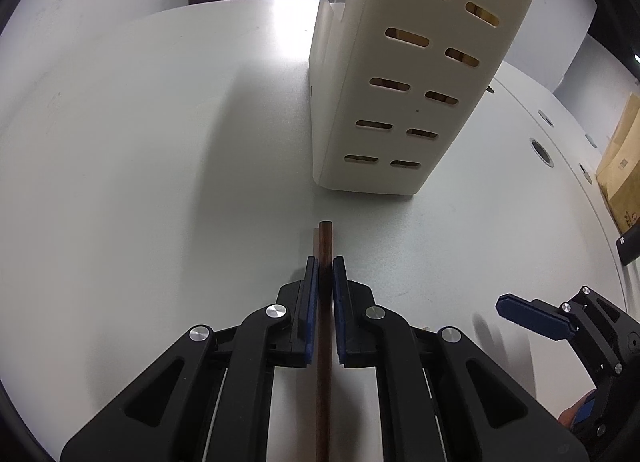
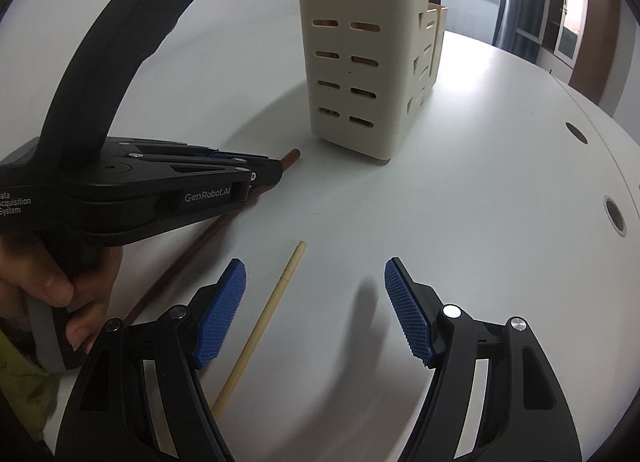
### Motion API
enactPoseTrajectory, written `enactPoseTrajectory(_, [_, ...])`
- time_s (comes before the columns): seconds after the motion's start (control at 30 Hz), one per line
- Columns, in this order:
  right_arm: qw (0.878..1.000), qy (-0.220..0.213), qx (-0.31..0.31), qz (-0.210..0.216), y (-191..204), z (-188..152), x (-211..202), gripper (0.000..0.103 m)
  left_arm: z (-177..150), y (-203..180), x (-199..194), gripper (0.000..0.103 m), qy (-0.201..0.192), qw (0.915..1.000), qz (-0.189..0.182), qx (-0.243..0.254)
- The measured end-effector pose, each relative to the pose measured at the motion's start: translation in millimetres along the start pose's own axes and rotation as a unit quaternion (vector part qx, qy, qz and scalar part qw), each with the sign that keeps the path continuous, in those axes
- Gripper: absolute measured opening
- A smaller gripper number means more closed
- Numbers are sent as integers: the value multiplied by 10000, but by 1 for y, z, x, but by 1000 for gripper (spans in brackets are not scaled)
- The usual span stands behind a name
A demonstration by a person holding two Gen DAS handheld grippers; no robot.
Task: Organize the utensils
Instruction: 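Close left gripper on a brown chopstick while right gripper closes on a bamboo chopstick, then lift both held chopsticks upright and lower them into the cream holder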
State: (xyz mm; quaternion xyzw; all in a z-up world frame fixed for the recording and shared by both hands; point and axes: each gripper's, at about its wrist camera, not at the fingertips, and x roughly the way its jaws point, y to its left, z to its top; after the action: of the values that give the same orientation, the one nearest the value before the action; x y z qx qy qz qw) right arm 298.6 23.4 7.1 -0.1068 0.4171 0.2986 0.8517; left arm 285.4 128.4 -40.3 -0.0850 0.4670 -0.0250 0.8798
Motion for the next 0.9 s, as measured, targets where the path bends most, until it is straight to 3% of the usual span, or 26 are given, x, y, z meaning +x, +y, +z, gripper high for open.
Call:
enactPoseTrajectory(0.27, [9997,218,-87,25,5,-2,10,54,0,6,1,7,13,9999,-132,-67])
enactPoseTrajectory(0.43, [9997,169,-190,15,8,-4,9,30,-1,4,0,7,1,9999,-111,-38])
enactPoseTrajectory(0.5, [9997,184,-125,112,5,-5,8,14,-1,4,0,7,-1,9999,-117,-34])
enactPoseTrajectory(0.67, [9992,203,93,332,-5,-5,6,6,-1,3,0,7,3,9999,-92,-70])
enactPoseTrajectory(0.9, [9982,-41,379,463,-24,-3,-9,6,-1,-2,-19,7,-322,9994,-30,-106])
